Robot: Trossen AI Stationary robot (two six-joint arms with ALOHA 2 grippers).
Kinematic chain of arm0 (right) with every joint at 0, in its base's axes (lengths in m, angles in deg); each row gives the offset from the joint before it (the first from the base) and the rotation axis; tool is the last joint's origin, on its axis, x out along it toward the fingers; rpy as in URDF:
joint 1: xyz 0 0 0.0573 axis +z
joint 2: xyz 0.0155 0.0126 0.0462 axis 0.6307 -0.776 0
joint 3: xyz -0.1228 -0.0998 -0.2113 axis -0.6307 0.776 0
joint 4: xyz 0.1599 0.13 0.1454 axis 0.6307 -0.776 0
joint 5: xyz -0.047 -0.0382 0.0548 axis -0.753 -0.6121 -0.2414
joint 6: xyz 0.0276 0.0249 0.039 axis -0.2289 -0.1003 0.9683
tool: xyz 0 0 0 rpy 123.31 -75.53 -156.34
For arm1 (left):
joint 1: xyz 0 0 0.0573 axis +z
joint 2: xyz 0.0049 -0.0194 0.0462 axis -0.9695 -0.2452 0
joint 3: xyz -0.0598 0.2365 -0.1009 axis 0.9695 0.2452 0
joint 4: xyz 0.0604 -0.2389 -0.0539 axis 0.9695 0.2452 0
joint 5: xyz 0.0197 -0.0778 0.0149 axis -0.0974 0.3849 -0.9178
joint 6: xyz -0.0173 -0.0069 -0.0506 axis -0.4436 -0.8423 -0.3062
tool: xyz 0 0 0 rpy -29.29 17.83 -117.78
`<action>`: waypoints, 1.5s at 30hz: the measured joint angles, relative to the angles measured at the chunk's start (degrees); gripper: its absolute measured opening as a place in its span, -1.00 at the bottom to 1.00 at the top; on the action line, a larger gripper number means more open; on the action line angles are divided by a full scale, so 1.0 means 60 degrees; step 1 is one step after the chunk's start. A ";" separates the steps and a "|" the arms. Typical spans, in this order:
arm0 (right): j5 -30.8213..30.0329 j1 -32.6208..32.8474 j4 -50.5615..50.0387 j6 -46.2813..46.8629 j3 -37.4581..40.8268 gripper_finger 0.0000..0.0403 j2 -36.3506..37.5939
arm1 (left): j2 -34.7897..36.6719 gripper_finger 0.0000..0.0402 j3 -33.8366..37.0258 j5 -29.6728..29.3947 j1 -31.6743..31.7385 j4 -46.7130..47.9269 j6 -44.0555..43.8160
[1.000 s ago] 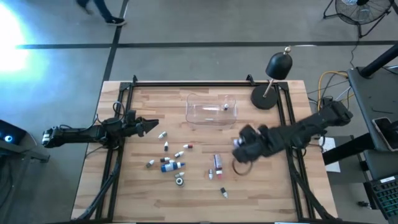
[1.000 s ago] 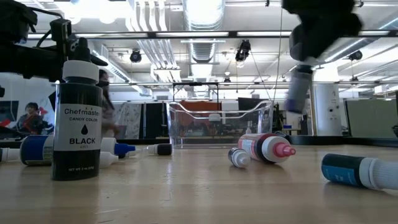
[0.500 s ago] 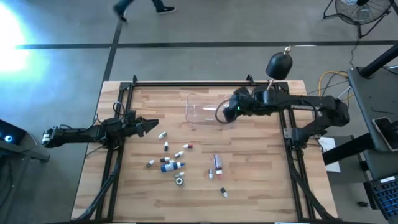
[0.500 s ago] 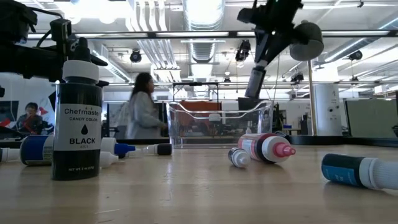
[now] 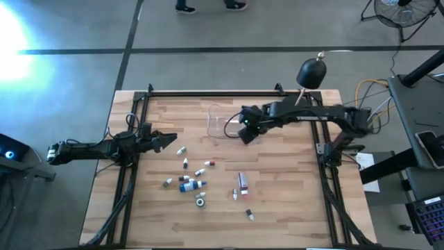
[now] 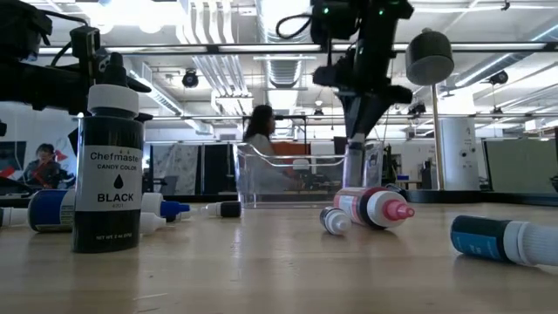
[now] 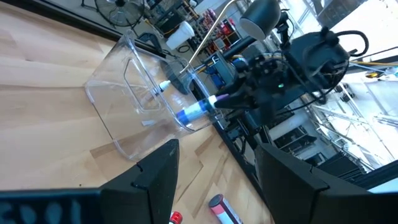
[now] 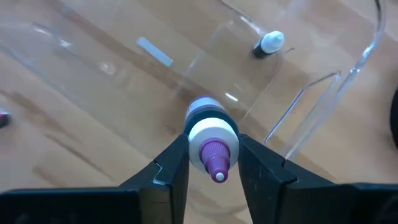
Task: Pick & Place food coloring
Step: Put the big purple food coloring bottle into the transparent bin, then put the big pink food coloring bottle into the transparent bin
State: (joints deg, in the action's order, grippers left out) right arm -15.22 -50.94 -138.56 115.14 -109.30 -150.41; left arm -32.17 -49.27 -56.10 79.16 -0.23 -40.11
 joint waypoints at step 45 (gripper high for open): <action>0.1942 0.3004 -0.0083 -0.0440 0.0172 0.14 0.1029 | 0.0004 -0.07 0.0000 0.0000 0.0000 -0.0002 -0.0001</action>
State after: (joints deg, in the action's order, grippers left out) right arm -3.57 -32.92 -139.06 112.51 -108.27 -144.23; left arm -32.15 -49.27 -56.10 79.16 -0.25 -40.12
